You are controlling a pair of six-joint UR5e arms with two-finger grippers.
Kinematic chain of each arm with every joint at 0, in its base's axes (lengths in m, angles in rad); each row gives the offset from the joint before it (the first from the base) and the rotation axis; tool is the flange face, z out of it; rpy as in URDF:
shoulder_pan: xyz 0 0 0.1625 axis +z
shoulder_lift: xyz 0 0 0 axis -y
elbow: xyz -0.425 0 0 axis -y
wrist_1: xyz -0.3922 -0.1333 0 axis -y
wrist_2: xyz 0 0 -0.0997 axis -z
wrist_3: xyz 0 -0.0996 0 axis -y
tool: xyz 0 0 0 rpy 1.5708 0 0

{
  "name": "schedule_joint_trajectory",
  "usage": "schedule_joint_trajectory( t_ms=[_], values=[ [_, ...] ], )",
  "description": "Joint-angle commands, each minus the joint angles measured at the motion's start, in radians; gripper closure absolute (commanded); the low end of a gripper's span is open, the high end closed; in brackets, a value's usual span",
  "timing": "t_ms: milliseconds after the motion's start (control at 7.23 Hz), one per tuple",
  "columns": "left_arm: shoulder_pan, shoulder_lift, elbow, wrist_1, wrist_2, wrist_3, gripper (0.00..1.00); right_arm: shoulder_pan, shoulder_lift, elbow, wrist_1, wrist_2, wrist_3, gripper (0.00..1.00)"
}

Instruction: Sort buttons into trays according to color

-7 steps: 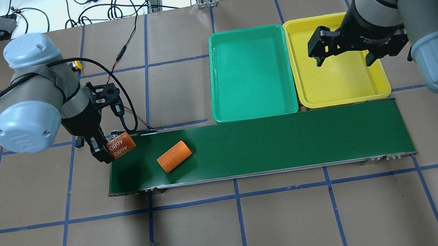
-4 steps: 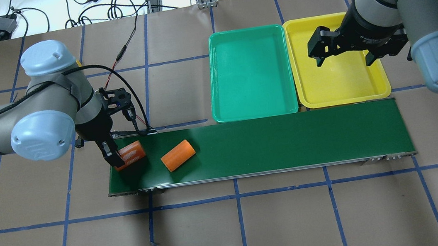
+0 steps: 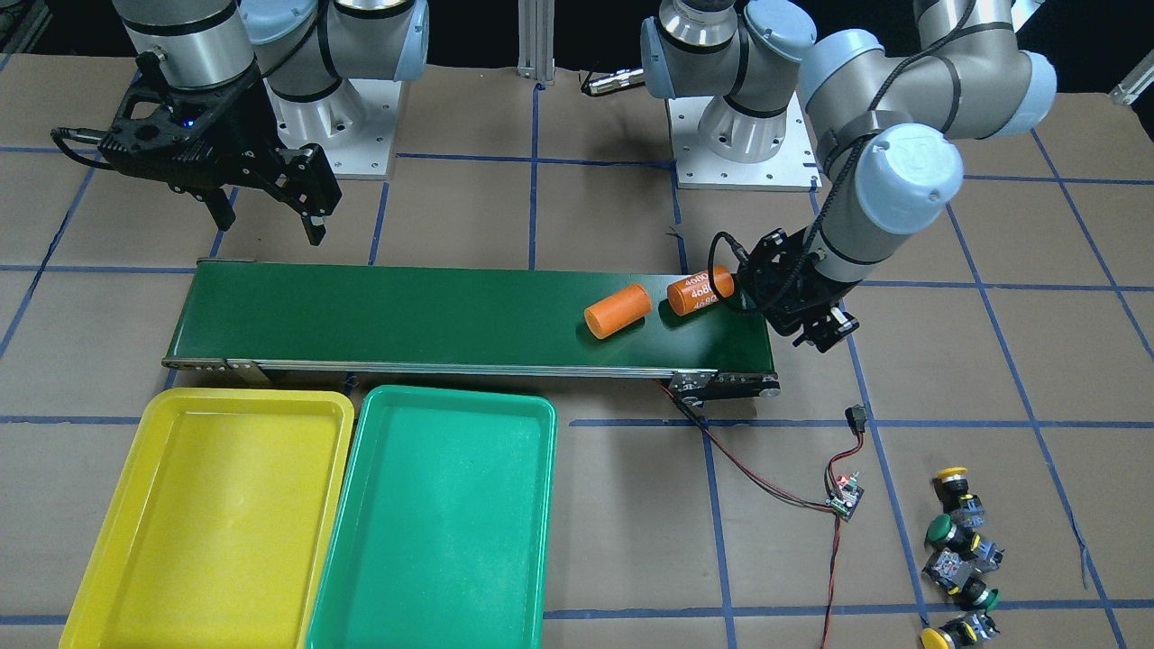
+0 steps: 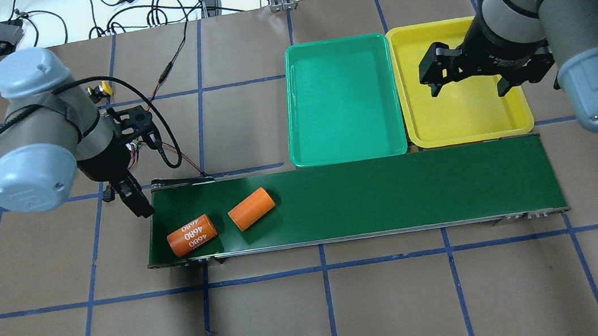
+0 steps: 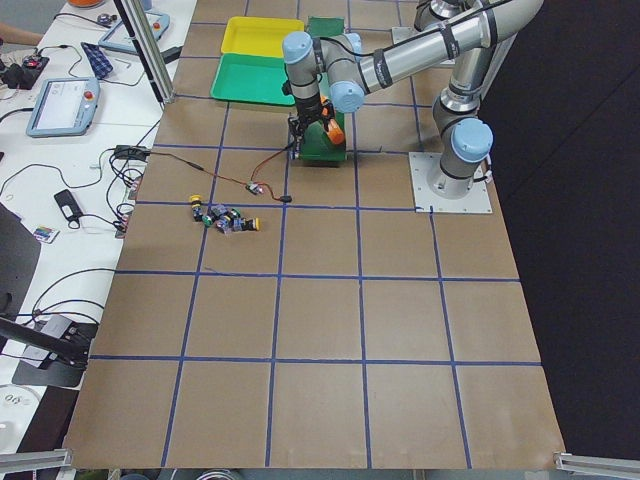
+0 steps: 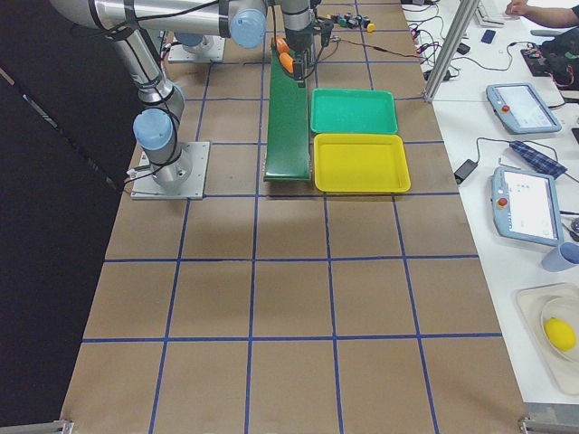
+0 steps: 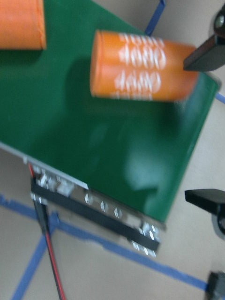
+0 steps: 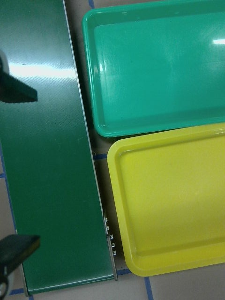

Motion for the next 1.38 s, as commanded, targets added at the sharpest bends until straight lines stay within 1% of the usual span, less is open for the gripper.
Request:
schedule_joint_trajectory(
  t_ms=[0, 138, 276, 415, 553, 691, 829, 1106, 1244],
  values=[
    [0.119, -0.07, 0.164, -0.15, -0.055, 0.041, 0.11, 0.002, 0.0, 0.004, 0.004, -0.001, -0.008, 0.0],
    [0.151, -0.135, 0.227, -0.139, -0.049, 0.037, 0.11, 0.002, -0.003, 0.015, 0.001, -0.002, -0.007, 0.0],
    [0.199, -0.211, 0.299, -0.101, -0.049, 0.036, 0.11, 0.002, 0.0, 0.015, -0.001, -0.002, -0.007, 0.0],
    [0.234, -0.286, 0.36, -0.096, -0.049, 0.036, 0.11, 0.002, 0.0, 0.015, 0.001, -0.002, -0.008, 0.0],
    [0.254, -0.365, 0.402, -0.027, -0.048, 0.036, 0.11, 0.002, 0.0, 0.016, 0.001, -0.002, -0.01, 0.0],
    [0.26, -0.443, 0.427, 0.074, -0.046, 0.037, 0.08, 0.002, 0.0, 0.016, 0.004, -0.005, -0.01, 0.0],
    [0.282, -0.5, 0.436, 0.137, -0.037, 0.042, 0.08, 0.002, 0.0, 0.018, 0.005, -0.007, -0.01, 0.0],
    [0.314, -0.543, 0.441, 0.156, -0.042, 0.045, 0.05, 0.002, 0.0, 0.021, 0.007, -0.016, -0.011, 0.0],
    [0.314, -0.555, 0.442, 0.17, -0.04, 0.043, 0.05, 0.002, -0.003, 0.042, 0.005, -0.019, -0.011, 0.0]
  ],
)
